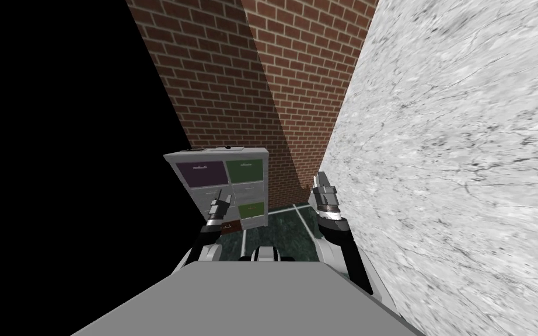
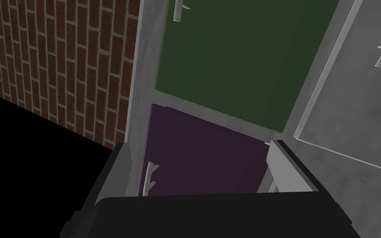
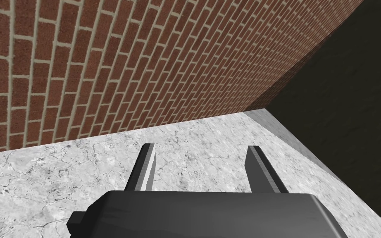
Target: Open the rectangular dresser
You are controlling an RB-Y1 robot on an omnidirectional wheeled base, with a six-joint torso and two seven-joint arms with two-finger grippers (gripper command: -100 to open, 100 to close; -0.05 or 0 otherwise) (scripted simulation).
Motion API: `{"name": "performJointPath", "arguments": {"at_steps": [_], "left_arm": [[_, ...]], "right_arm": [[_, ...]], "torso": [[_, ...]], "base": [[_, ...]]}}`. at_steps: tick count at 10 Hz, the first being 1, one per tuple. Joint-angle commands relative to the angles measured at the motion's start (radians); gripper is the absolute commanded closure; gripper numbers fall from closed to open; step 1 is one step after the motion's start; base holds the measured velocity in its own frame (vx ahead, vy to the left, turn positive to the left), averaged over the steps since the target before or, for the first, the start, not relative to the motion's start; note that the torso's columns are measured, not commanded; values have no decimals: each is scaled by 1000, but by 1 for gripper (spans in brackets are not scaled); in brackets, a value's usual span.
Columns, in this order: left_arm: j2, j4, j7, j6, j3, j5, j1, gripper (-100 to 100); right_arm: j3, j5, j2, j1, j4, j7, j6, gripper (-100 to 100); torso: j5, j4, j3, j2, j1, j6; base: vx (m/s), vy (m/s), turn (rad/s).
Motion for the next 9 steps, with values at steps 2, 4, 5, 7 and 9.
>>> {"name": "performJointPath", "arguments": {"at_steps": [2, 4, 5, 7, 9], "left_arm": [[5, 86, 5, -11, 3, 6, -26, -100], [10, 124, 7, -17, 5, 8, -36, -100], [12, 144, 9, -21, 5, 9, -42, -100], [20, 207, 13, -31, 7, 13, -58, -100], [21, 254, 16, -39, 8, 16, -71, -100]], "right_arm": [[0, 0, 0, 0, 0, 0, 0, 0], [0, 0, 0, 0, 0, 0, 0, 0], [0, 0, 0, 0, 0, 0, 0, 0], [0, 0, 0, 0, 0, 0, 0, 0], [0, 0, 0, 0, 0, 0, 0, 0]], "torso": [[0, 0, -1, -2, -1, 0], [0, 0, 0, 0, -1, 0], [0, 0, 0, 0, 0, 0], [0, 0, 0, -1, -1, 0], [0, 0, -1, -1, -1, 0]], "base": [[84, -31, -9], [68, -24, -4], [62, -20, -7], [82, -33, -10], [79, -33, -5]]}}
